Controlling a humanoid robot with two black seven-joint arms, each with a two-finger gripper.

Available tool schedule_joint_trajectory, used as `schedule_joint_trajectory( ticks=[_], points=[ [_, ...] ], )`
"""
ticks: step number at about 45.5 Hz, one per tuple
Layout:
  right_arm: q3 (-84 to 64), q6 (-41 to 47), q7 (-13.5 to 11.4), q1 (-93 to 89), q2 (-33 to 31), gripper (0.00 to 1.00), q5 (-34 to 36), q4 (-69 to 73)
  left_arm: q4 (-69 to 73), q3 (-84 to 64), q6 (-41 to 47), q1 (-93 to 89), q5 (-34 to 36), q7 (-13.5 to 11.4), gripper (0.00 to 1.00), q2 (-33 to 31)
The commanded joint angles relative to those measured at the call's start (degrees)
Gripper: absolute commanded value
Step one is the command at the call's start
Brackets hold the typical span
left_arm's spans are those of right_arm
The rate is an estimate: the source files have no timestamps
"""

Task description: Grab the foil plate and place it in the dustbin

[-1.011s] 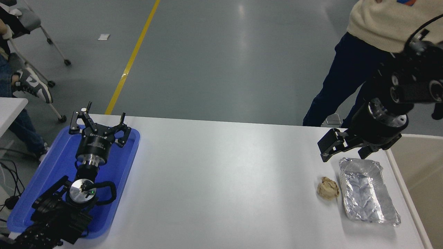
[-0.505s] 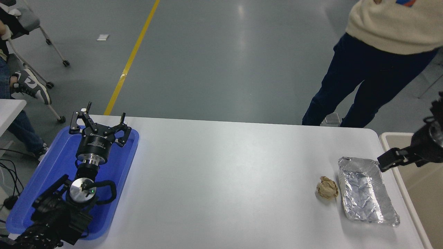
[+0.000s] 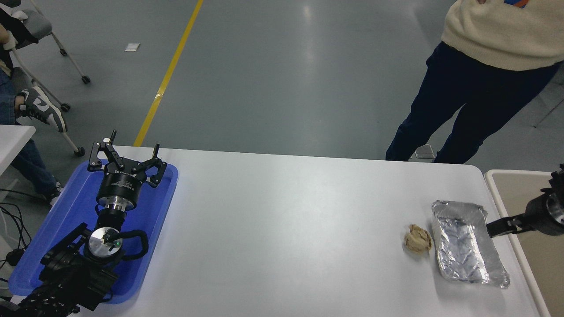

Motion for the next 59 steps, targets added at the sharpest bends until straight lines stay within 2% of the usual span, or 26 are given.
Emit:
schedule_joint_trajectory(
  ticks=[1,4,15,23,50,54,59],
  points=[
    [8.19,-0.86,-1.73,-9.72,0.42,1.00,-0.04,-7.72,0.00,0.00,-0.08,0.00,-0.02,0.00,1.00,0.00],
    [10.47,-0.86,-2.70,-12.70,1.21,1.00,-0.21,-10.09,0.00,0.00,0.01,0.00,-0.02,-0.09,1.00,0.00],
    [15.40,-2.35,-3.32,-19.03,3.85,1.00,-0.30,-16.77,0.00,0.00,0.01,0.00,-0.02,0.00,1.00,0.00],
    [19.27,-3.05,-6.30,-21.76,4.20,1.00,-0.39,-19.50,0.00,0.00,0.01,0.00,-0.02,0.00,1.00,0.00],
    [22.34,-3.67,-7.27,-24.75,5.70,0.99,-0.48,-19.76,0.00,0.00,0.01,0.00,-0.02,0.00,1.00,0.00],
    [22.70,-3.67,-7.71,-24.84,5.70,0.94,-0.56,-19.85,0.00,0.00,0.01,0.00,-0.02,-0.09,1.00,0.00],
    [22.70,-4.11,-7.71,-24.93,5.78,0.75,-0.91,-19.85,0.00,0.00,0.01,0.00,-0.02,0.00,1.00,0.00]
  ],
)
